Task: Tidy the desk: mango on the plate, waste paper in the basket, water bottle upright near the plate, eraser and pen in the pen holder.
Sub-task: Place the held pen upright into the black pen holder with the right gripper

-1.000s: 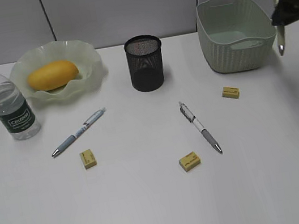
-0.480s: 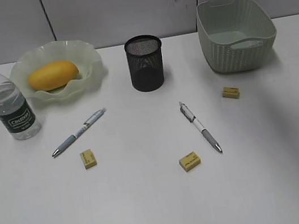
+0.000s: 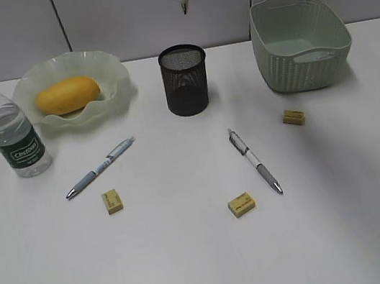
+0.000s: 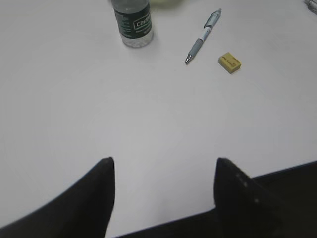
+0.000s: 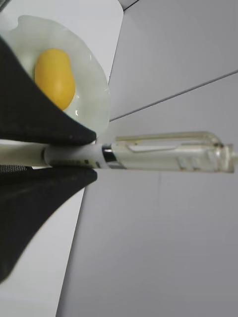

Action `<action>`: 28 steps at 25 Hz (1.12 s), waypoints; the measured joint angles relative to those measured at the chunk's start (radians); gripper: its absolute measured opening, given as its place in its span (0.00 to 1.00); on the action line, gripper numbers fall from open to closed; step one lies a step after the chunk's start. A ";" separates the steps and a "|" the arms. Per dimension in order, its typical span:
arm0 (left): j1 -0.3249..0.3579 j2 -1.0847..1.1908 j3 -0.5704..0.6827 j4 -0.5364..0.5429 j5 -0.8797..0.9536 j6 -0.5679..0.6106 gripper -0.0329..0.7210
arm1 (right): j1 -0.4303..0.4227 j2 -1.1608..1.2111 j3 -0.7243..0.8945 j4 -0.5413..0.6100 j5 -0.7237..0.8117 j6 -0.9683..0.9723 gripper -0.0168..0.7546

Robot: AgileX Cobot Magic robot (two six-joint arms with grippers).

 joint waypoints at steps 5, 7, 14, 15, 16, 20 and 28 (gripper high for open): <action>0.000 0.000 0.000 0.000 0.000 0.000 0.67 | 0.000 0.105 -0.024 -0.001 -0.057 0.000 0.18; 0.000 0.000 0.000 0.000 0.000 0.000 0.67 | 0.000 0.146 -0.047 -0.008 -0.065 -0.001 0.18; 0.000 0.000 0.000 0.000 0.000 0.000 0.67 | 0.000 0.274 -0.122 -0.023 -0.063 -0.001 0.18; 0.000 0.000 0.000 0.000 0.000 0.000 0.67 | 0.000 0.285 -0.127 -0.023 -0.050 -0.001 0.18; 0.000 0.000 0.000 0.000 0.000 0.000 0.67 | 0.000 0.293 -0.128 -0.023 -0.036 -0.001 0.18; 0.000 0.000 0.000 0.000 0.000 0.000 0.67 | 0.000 0.325 -0.132 -0.023 -0.021 -0.003 0.18; 0.000 0.000 0.000 0.000 0.000 0.000 0.67 | 0.000 0.358 -0.138 -0.023 -0.002 -0.004 0.49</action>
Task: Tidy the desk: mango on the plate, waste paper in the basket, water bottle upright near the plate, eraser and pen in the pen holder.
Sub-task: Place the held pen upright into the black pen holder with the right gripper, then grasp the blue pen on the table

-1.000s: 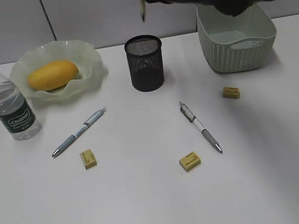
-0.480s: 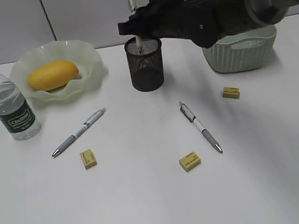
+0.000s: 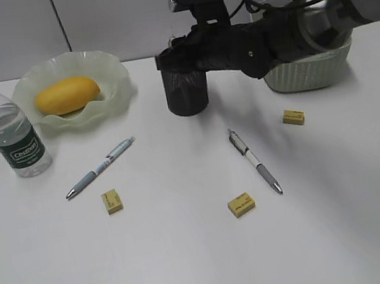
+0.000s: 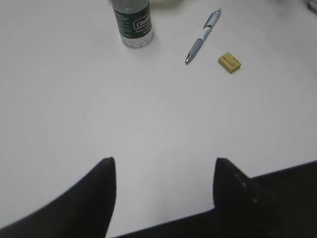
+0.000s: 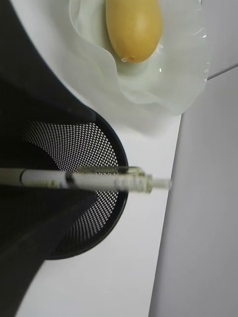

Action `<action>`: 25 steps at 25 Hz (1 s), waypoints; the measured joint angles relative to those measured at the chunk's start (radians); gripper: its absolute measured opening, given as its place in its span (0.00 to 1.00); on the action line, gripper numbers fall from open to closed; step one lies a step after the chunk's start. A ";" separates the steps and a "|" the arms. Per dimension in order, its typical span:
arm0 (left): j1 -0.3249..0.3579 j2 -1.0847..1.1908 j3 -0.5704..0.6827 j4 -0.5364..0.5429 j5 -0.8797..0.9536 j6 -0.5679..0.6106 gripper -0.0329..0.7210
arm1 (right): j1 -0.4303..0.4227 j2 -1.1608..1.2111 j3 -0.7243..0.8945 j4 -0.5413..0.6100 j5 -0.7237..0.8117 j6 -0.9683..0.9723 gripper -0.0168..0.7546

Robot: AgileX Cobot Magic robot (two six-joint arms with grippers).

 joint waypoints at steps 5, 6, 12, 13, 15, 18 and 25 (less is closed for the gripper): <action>0.000 0.000 0.000 0.000 0.000 0.000 0.67 | 0.000 -0.024 -0.028 0.000 0.060 -0.001 0.72; 0.000 0.000 0.000 0.000 0.000 0.000 0.67 | 0.000 -0.041 -0.037 0.000 0.097 -0.001 0.74; 0.000 0.000 0.000 0.000 0.000 0.000 0.67 | 0.000 -0.180 -0.107 0.006 0.467 -0.002 0.75; 0.000 0.000 0.000 0.000 0.000 0.000 0.67 | 0.000 -0.199 -0.118 0.005 0.554 -0.004 0.75; 0.000 0.000 0.000 0.000 0.000 0.000 0.67 | 0.000 -0.238 -0.138 0.004 0.718 -0.009 0.75; 0.000 0.000 0.000 0.000 0.000 0.000 0.67 | 0.000 -0.278 -0.153 0.003 0.951 -0.031 0.75; 0.000 0.000 0.000 0.000 0.000 0.000 0.67 | 0.000 -0.326 -0.154 0.001 1.340 -0.096 0.70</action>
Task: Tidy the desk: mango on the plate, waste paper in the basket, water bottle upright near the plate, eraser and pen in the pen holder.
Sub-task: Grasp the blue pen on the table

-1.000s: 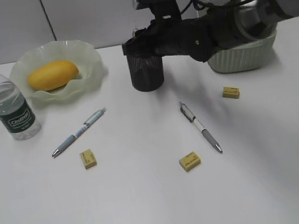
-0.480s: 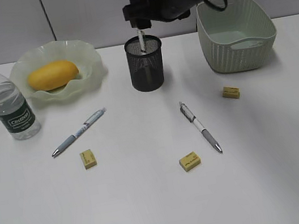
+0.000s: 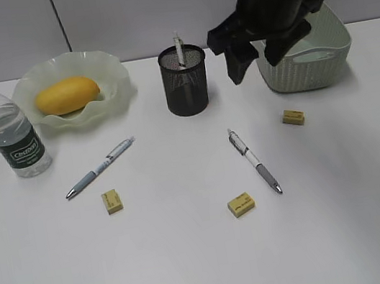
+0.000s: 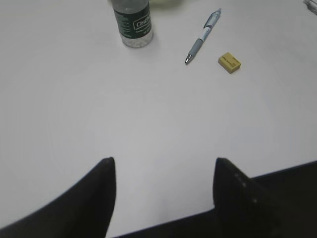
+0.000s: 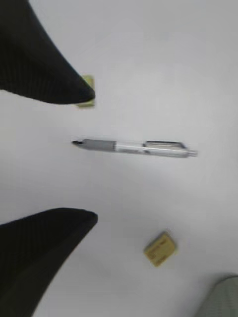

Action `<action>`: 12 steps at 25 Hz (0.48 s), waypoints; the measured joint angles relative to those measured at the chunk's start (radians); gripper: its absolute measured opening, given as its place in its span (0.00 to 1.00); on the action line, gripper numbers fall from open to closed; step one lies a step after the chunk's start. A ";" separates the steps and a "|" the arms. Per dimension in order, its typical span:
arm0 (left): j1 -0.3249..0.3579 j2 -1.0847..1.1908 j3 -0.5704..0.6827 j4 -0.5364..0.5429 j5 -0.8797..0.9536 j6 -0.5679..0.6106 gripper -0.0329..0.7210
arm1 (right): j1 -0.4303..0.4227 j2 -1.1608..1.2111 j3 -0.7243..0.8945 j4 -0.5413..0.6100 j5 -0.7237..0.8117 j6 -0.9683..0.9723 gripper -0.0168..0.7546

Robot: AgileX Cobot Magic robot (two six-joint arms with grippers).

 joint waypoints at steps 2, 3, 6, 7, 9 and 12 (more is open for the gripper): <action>0.000 0.000 0.000 0.000 0.000 0.000 0.67 | 0.000 -0.002 0.000 0.000 0.089 -0.007 0.69; 0.000 0.000 0.000 0.000 0.000 0.000 0.67 | 0.000 -0.004 0.000 0.000 0.118 -0.009 0.68; 0.000 0.000 0.000 0.000 0.000 0.000 0.67 | 0.000 -0.018 0.000 0.000 0.140 -0.018 0.68; 0.000 0.000 0.000 0.000 0.000 0.000 0.67 | 0.000 -0.029 0.000 0.000 0.141 -0.020 0.68; 0.000 0.000 0.000 0.000 0.000 0.000 0.67 | 0.000 -0.054 0.000 0.002 0.143 -0.024 0.68; 0.000 0.000 0.000 0.000 0.000 0.000 0.67 | 0.000 -0.114 0.000 0.014 0.144 -0.025 0.68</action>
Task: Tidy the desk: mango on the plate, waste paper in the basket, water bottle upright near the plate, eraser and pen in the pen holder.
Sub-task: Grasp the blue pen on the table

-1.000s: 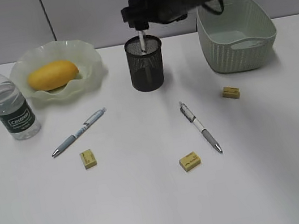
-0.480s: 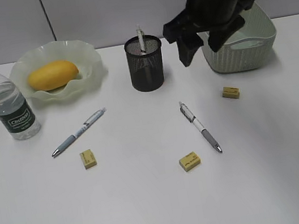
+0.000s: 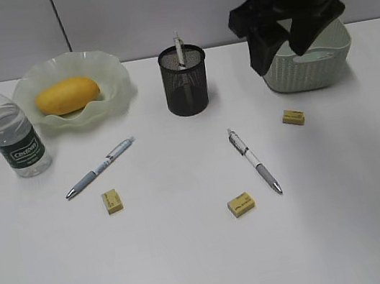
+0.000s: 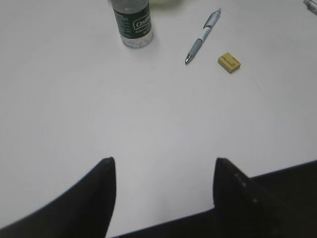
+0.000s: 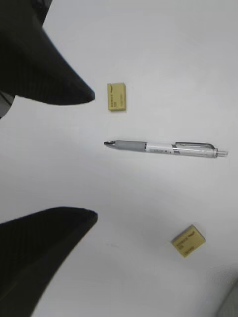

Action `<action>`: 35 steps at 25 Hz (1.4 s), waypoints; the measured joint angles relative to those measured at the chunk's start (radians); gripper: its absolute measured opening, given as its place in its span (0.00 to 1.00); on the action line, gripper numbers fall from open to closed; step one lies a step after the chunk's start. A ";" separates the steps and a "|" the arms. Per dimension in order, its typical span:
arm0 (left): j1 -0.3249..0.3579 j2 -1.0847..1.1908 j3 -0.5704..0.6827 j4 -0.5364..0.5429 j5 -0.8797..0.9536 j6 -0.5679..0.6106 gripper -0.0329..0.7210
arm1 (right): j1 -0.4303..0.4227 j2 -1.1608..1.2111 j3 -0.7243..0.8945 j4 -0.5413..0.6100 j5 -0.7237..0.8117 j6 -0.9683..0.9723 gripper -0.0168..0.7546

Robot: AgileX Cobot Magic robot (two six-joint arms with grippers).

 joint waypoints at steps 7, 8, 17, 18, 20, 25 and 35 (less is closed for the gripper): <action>0.000 0.000 0.000 0.000 0.000 0.000 0.67 | 0.000 -0.201 0.138 0.005 0.000 -0.001 0.68; 0.000 0.000 0.000 0.000 0.000 0.000 0.67 | 0.000 -0.230 0.179 0.006 -0.002 -0.002 0.68; 0.000 0.000 0.000 0.000 0.000 0.000 0.67 | 0.000 -0.590 0.588 0.008 -0.165 -0.003 0.68; 0.000 0.000 0.000 0.000 0.000 0.000 0.67 | 0.000 -0.627 0.625 0.008 -0.186 -0.003 0.68; 0.000 0.000 0.000 0.000 0.000 0.000 0.67 | 0.000 -0.714 0.706 0.008 -0.222 -0.003 0.68; 0.000 0.000 0.000 0.000 0.000 0.000 0.67 | 0.000 -0.902 0.861 0.008 -0.284 -0.003 0.68; 0.000 0.000 0.000 0.000 0.000 0.000 0.67 | 0.000 -1.209 1.084 0.000 -0.296 -0.003 0.68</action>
